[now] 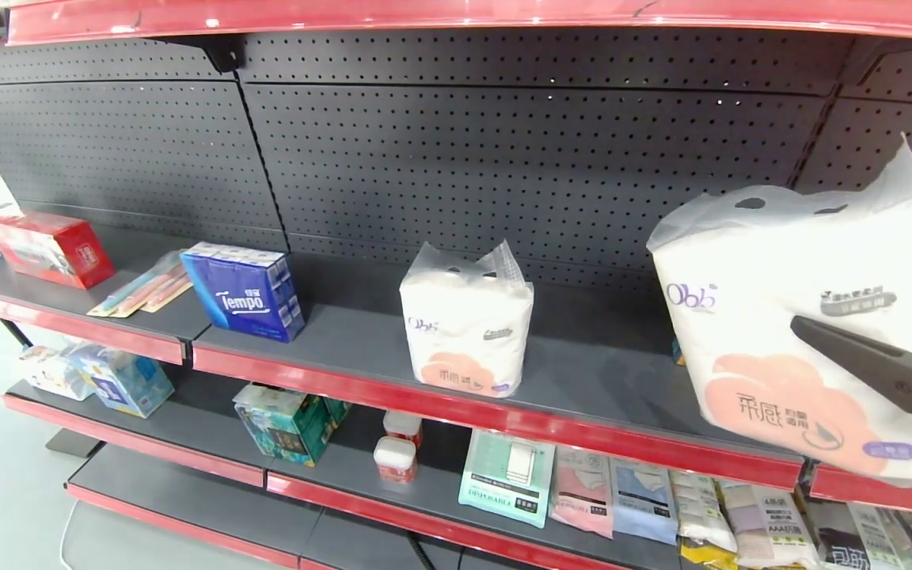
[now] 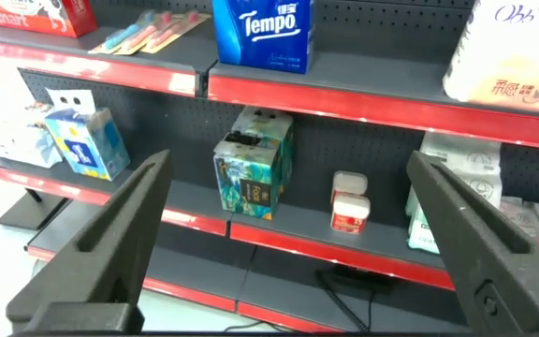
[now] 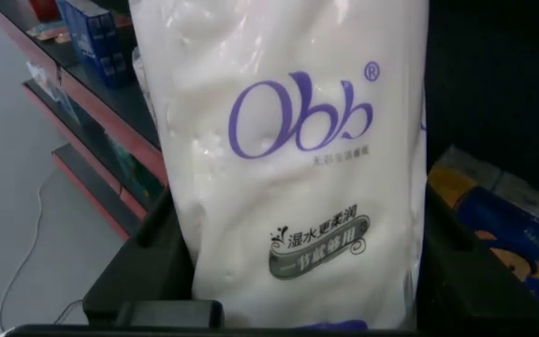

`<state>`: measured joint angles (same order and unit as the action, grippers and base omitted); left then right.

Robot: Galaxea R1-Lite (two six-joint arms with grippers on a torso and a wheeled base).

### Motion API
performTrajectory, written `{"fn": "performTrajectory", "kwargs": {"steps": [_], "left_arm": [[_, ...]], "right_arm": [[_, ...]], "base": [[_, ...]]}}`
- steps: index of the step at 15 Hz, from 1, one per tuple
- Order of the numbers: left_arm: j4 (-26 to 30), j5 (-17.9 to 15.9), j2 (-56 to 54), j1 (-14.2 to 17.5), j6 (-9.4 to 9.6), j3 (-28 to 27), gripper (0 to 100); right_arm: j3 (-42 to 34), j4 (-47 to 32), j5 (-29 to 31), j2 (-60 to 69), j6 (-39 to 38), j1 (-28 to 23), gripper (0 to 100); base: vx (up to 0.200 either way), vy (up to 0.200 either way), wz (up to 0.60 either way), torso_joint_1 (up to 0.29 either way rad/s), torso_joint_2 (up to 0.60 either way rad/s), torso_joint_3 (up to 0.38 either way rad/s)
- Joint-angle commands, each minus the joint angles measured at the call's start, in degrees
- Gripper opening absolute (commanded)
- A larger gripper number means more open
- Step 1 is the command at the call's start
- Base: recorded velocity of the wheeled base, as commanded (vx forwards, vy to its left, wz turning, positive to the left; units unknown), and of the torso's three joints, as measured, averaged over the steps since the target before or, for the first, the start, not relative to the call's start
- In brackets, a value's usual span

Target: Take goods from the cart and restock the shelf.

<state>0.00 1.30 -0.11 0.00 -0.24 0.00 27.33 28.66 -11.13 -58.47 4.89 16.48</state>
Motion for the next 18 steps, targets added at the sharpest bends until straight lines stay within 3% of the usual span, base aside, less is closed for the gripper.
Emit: {"fn": "performTrajectory", "kwargs": {"steps": [1,7,14,16,18], "left_arm": [[0.0,0.0,0.1,0.0,-0.11,0.0,100],[0.0,0.0,0.1,0.0,-0.02,0.0,100],[0.0,0.0,0.1,0.0,-0.02,0.0,100],[0.0,0.0,0.1,0.0,-0.02,0.0,100],[0.0,0.0,0.1,0.0,-0.02,0.0,100]], "right_arm": [[1.2,5.4,0.0,-7.9,-1.5,0.5,0],[2.2,12.6,0.0,-16.4,-4.6,2.8,0],[2.3,26.4,0.1,-28.6,-7.3,1.7,0],[2.2,34.6,1.2,-34.7,-7.2,1.4,0],[2.6,36.3,1.5,-37.2,-7.3,1.4,0]], "base": [[0.0,0.0,0.0,0.0,0.0,0.0],[0.0,0.0,0.0,0.0,0.0,0.0],[0.0,0.0,0.0,0.0,0.0,0.0],[0.0,0.0,0.0,0.0,0.0,0.0],[0.0,0.0,0.0,0.0,0.0,0.0]]}}
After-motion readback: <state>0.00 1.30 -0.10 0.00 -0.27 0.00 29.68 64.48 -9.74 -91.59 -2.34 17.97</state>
